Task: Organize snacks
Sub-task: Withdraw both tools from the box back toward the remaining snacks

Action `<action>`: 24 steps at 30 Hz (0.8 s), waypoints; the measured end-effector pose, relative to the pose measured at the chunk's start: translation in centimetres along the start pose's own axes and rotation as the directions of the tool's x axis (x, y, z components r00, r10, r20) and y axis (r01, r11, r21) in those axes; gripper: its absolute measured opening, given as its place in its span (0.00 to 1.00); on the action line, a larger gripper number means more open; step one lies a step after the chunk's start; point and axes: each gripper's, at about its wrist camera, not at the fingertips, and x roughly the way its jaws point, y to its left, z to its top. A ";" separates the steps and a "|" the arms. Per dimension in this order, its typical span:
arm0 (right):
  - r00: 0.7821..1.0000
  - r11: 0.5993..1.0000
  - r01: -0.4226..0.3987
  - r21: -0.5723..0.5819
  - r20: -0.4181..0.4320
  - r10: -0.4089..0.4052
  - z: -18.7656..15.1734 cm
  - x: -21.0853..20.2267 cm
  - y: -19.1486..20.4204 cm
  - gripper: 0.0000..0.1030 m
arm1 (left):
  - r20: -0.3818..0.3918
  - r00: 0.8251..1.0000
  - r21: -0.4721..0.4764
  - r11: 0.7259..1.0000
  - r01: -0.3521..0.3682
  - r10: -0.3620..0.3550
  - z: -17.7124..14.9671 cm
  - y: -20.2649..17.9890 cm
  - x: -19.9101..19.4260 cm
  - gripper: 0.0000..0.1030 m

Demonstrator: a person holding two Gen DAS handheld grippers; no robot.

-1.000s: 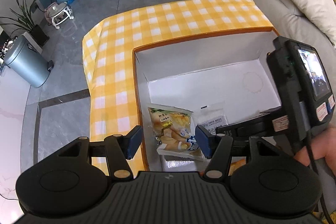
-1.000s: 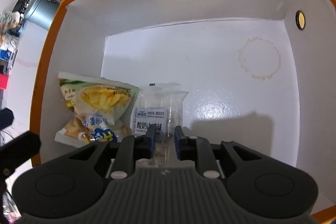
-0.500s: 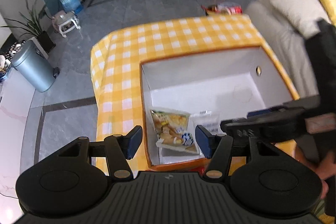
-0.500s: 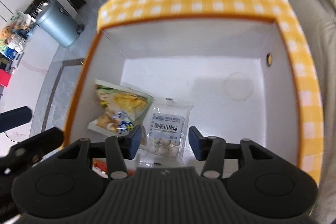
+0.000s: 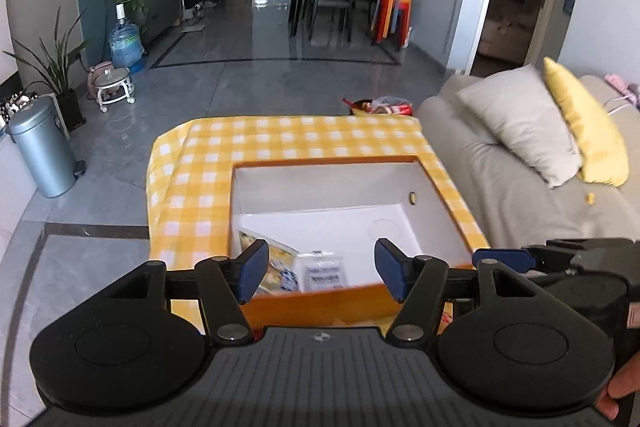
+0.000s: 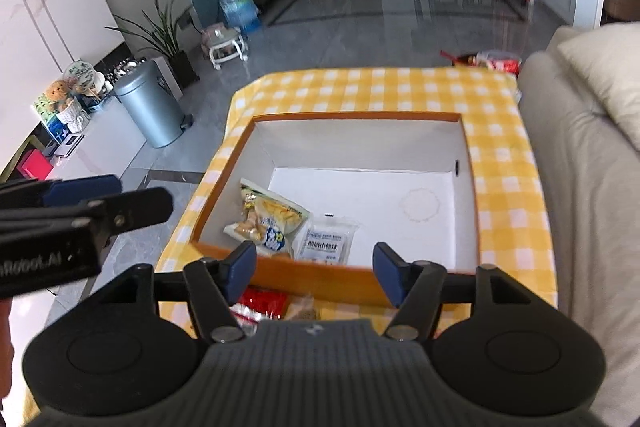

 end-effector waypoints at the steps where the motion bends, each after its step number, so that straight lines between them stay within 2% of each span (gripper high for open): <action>1: 1.000 1.000 0.004 -0.006 0.011 -0.004 -0.8 -0.4 0.1 0.63 | 0.009 1.000 -0.008 1.000 0.005 -0.005 -0.7 -0.2 -0.4 0.70; 8: 0.998 0.995 0.014 -0.098 0.058 -0.009 -7.1 -3.3 1.1 0.63 | 0.015 0.999 -0.015 0.999 0.033 -0.033 -5.0 -1.2 -1.7 0.70; 13: 0.996 0.985 0.045 -0.165 0.082 -0.032 -11.2 -4.6 1.4 0.63 | -0.029 0.999 -0.007 0.999 0.041 -0.042 -7.9 -1.8 -1.6 0.70; 19: 0.993 0.980 0.101 -0.169 0.079 -0.089 -15.3 -4.7 0.0 0.63 | -0.091 0.994 -0.027 0.997 0.066 -0.068 -10.2 -1.9 -1.1 0.70; 24: 0.992 0.988 0.122 -0.097 0.050 -0.118 -16.3 -4.4 -1.8 0.63 | -0.127 0.987 -0.045 0.995 0.090 -0.095 -11.4 -2.3 -0.4 0.70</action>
